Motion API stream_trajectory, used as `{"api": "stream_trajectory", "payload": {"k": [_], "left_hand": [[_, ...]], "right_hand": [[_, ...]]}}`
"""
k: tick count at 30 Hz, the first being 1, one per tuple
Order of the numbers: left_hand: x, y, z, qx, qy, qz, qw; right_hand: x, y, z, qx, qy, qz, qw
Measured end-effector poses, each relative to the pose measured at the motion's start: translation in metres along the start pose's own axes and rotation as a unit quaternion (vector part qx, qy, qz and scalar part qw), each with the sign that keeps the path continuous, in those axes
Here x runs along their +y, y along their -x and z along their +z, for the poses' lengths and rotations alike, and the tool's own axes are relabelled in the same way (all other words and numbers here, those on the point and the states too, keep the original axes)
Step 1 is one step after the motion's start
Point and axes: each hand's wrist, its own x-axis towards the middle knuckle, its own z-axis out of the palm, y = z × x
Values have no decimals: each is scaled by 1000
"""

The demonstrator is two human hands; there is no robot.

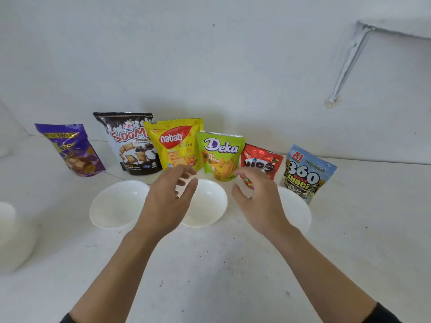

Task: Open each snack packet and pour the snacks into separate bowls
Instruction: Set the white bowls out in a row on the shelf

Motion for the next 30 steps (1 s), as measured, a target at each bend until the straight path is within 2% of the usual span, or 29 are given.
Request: {"api": "stream_trajectory", "payload": {"k": [8,18,24,30], "left_hand": [[-73,35,-126,99,-97,-51,989],[-198,92,-275,182,-149,-127,964],[-263,113,-320,162,-178,-160,957],[-307,115,-325,125,-146,-221,956]], "right_hand": [[-94,-19,107,-136,-23,-96,986],[-214,-10,265,-224,-68,-134,963],[-247,0,346,-248,-111,-86,959],[-255,13,399,-292,-104,4,951]]}}
